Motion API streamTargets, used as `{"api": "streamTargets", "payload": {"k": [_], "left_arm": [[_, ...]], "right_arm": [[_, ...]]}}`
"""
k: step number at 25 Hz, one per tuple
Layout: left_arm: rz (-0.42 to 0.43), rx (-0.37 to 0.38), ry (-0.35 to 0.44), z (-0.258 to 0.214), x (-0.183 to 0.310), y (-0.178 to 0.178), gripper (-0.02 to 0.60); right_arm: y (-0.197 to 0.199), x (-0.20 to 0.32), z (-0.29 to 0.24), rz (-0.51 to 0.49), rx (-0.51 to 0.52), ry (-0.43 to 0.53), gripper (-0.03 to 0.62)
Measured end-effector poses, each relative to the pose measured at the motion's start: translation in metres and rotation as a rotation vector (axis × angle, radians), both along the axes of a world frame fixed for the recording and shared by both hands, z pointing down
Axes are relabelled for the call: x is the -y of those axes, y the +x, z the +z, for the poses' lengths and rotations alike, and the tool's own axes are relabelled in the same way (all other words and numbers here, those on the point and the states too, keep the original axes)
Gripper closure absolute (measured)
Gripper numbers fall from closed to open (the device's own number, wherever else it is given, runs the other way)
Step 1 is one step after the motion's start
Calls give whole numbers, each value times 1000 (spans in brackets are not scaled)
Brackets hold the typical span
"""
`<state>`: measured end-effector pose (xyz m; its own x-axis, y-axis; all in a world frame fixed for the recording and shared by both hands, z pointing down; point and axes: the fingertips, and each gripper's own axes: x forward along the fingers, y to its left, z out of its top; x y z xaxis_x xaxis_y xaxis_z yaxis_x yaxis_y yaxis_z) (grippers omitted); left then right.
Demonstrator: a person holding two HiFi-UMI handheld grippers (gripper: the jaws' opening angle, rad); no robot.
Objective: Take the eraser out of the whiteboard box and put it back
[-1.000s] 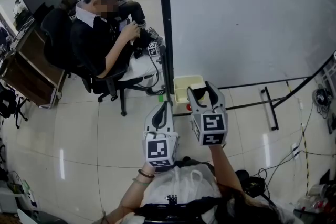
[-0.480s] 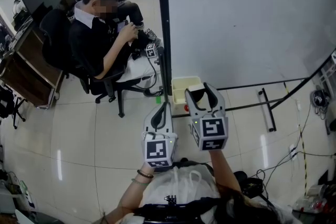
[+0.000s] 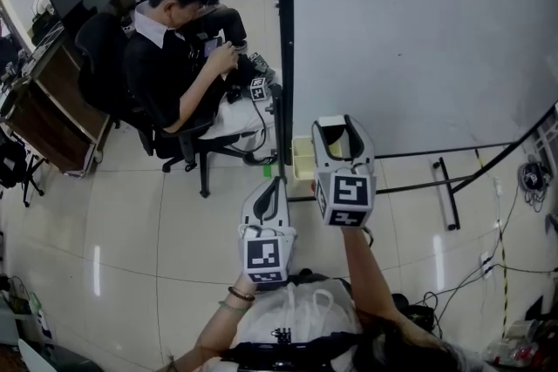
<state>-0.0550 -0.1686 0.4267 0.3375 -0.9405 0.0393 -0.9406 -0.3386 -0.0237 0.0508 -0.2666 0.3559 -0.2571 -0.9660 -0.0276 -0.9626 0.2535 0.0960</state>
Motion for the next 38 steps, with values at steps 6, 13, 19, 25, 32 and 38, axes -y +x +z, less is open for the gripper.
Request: {"api": "streamTargets", "payload": {"k": [6, 13, 19, 25, 32, 38], "left_arm": [[-39, -2, -11, 3, 3, -11, 580], [-66, -11, -5, 1, 6, -18, 580], [-47, -12, -7, 1, 8, -7, 580], [-51, -7, -11, 1, 10, -7, 580], [-50, -11, -7, -1, 11, -7, 580], [-20, -17, -11, 1, 13, 4, 580]], "right_arm": [[-13, 17, 28, 9, -48, -36, 333], [-13, 7, 31, 4, -45, -66, 333], [-10, 27, 85, 20, -130, -196, 332], [-9, 27, 100, -6, -71, -241, 327], [4, -11, 43, -53, 20, -104, 372], [9, -60, 53, -41, 29, -123, 433]]}}
